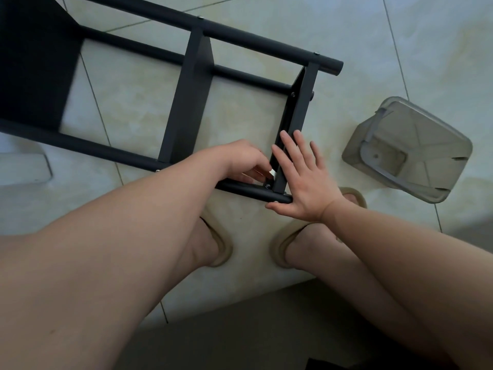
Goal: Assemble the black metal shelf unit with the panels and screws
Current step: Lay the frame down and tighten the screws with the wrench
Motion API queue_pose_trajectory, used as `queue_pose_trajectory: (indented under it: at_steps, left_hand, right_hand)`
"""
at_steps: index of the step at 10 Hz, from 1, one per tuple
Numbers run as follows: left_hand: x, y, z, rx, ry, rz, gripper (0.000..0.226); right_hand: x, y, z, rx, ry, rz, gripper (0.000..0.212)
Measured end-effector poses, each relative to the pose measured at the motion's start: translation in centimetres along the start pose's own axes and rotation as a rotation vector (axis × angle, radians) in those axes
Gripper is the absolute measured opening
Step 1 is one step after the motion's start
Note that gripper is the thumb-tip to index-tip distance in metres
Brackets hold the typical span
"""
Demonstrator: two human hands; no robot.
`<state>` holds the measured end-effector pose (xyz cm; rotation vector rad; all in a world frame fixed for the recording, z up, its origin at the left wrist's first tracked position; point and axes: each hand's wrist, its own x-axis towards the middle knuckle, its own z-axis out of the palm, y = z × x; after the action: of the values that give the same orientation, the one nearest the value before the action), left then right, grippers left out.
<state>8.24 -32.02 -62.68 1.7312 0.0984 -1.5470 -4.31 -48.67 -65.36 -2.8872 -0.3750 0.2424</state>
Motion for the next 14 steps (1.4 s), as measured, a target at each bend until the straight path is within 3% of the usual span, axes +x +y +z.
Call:
queue_pose_trajectory:
  at_steps: [1,5,10,12,14]
  left_hand:
    - [0.07,0.04,0.21,-0.101,0.022,-0.005,0.005]
    - [0.26,0.06,0.59,-0.007,-0.014,0.019,0.006]
    - [0.51,-0.24,0.53,-0.042,0.043,0.104,0.01]
    - [0.35,0.12,0.62,0.096,0.092,0.126,0.013]
    - [0.29,0.08,0.45,0.024,0.094,0.124,0.011]
  right_hand:
    - [-0.04,-0.02,-0.08,-0.002,-0.008,0.004,0.108]
    - [-0.1,-0.03,-0.46,-0.072,-0.041,0.037,0.122]
    - [-0.03,-0.15,-0.38,0.018,-0.031,0.046,0.119]
    - [0.01,-0.23,-0.38,0.021,-0.027,0.046,0.118]
    - [0.04,-0.29,-0.29,0.031,-0.026,0.051,0.119]
